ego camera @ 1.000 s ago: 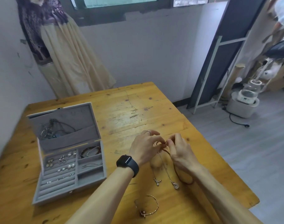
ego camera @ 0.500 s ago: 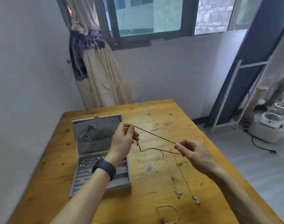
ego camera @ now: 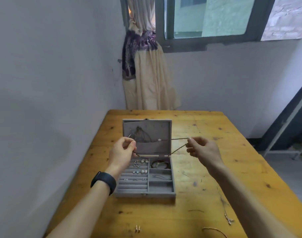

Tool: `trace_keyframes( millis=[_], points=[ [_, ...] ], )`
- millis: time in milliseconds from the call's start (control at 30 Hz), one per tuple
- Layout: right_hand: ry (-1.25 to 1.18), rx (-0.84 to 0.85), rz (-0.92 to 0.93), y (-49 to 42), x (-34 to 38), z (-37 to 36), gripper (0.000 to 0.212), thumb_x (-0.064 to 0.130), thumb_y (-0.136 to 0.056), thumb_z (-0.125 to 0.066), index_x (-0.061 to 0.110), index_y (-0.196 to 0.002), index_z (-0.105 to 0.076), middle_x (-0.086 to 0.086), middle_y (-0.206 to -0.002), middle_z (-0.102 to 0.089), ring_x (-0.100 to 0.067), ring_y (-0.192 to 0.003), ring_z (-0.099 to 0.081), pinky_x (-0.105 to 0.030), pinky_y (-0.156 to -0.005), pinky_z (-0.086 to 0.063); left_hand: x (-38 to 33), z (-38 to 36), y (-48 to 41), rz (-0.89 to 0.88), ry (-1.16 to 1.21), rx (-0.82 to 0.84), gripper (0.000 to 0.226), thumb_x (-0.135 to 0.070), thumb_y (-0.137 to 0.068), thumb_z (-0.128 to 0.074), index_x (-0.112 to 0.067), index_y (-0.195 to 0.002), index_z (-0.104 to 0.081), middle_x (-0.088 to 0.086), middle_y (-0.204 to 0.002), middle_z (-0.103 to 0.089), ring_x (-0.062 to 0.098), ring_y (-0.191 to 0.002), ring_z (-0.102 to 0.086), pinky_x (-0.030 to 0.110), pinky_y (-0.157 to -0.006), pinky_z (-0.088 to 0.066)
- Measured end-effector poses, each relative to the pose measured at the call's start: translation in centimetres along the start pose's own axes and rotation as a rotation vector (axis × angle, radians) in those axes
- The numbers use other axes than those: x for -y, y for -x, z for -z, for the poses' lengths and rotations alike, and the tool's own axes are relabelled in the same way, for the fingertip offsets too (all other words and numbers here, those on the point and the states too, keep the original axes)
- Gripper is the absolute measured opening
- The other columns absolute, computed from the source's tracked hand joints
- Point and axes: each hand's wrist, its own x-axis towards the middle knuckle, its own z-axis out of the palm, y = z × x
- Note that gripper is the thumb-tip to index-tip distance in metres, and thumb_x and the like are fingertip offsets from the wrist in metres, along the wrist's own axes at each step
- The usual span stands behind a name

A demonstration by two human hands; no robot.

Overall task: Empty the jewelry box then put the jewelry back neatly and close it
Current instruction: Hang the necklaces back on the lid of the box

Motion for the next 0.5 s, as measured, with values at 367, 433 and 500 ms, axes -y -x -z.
trace_keyframes(
  millis=[367, 433, 500],
  points=[
    [-0.111, -0.165, 0.248, -4.8, 7.5, -5.7, 0.010, 0.026, -0.094, -0.066, 0.019, -0.094, -0.074, 0.006, -0.081, -0.077, -0.011, -0.076, -0.074, -0.038, -0.077, -0.062, -1.8, -2.2, -3.0, -0.217, -0.345, -0.046, 0.010, -0.036, -0.091, -0.069, -0.031, -0.095, -0.076, -0.018, -0.088, -0.073, 0.001, -0.084, -0.066, 0.020, -0.073, -0.054],
    [-0.118, -0.162, 0.259, -5.4, 8.1, -6.3, 0.011, 0.027, -0.093, -0.066, 0.019, -0.094, -0.074, 0.006, -0.082, -0.077, -0.012, -0.077, -0.074, -0.040, -0.079, -0.062, -1.9, -3.4, -3.6, -0.249, -0.456, -0.075, 0.014, -0.039, -0.093, -0.065, -0.032, -0.101, -0.075, -0.016, -0.093, -0.074, 0.006, -0.088, -0.068, 0.026, -0.073, -0.057],
    [-0.111, -0.156, 0.264, -5.9, 8.3, -6.6, 0.010, 0.028, -0.093, -0.067, 0.021, -0.092, -0.074, 0.006, -0.081, -0.077, -0.013, -0.075, -0.074, -0.043, -0.079, -0.061, -1.9, -4.2, -4.0, -0.262, -0.584, -0.089, 0.018, -0.041, -0.096, -0.060, -0.034, -0.107, -0.073, -0.014, -0.098, -0.074, 0.011, -0.092, -0.069, 0.030, -0.072, -0.058]
  ],
)
